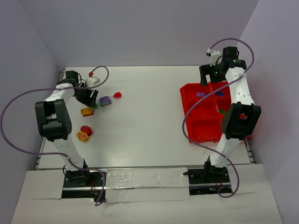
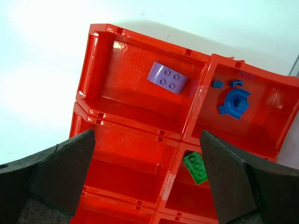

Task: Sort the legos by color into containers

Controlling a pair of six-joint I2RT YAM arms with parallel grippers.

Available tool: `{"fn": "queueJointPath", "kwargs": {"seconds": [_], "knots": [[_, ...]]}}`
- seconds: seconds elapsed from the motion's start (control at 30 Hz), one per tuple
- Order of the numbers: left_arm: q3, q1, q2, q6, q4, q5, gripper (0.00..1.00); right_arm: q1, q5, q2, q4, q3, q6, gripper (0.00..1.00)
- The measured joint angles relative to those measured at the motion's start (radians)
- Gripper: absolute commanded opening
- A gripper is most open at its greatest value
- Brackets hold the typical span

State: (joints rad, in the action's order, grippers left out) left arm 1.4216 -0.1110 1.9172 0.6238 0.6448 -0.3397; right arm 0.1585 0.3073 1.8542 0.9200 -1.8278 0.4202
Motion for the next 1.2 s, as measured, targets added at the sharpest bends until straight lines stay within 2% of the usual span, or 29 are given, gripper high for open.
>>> {"fn": "queueJointPath", "kwargs": {"seconds": [0.13,0.33,0.47,0.6,0.8,1.07,1.2], "knots": [[0.000,0.000,0.040,0.048,0.021,-0.033,0.68,0.000,0.000,-0.001,0.005,0.000,0.000,1.00],[0.000,0.000,0.081,0.074,0.025,-0.054,0.55,0.000,0.000,-0.002,0.010,0.001,0.000,1.00],[-0.011,0.000,0.082,0.079,-0.019,-0.058,0.40,-0.003,0.012,-0.006,0.013,0.001,0.001,1.00],[-0.041,0.000,0.072,0.100,-0.067,-0.073,0.18,-0.008,0.068,-0.008,0.017,0.001,0.000,1.00],[-0.041,0.000,0.057,0.114,-0.066,-0.118,0.01,-0.061,0.183,-0.014,0.015,0.001,-0.023,1.00],[-0.027,0.033,-0.167,0.061,-0.058,-0.353,0.00,-0.221,0.398,-0.016,-0.049,-0.005,-0.189,1.00],[-0.069,0.172,-0.306,0.008,-0.177,-0.423,0.00,-0.303,0.501,-0.007,-0.101,-0.055,-0.315,1.00]]}}
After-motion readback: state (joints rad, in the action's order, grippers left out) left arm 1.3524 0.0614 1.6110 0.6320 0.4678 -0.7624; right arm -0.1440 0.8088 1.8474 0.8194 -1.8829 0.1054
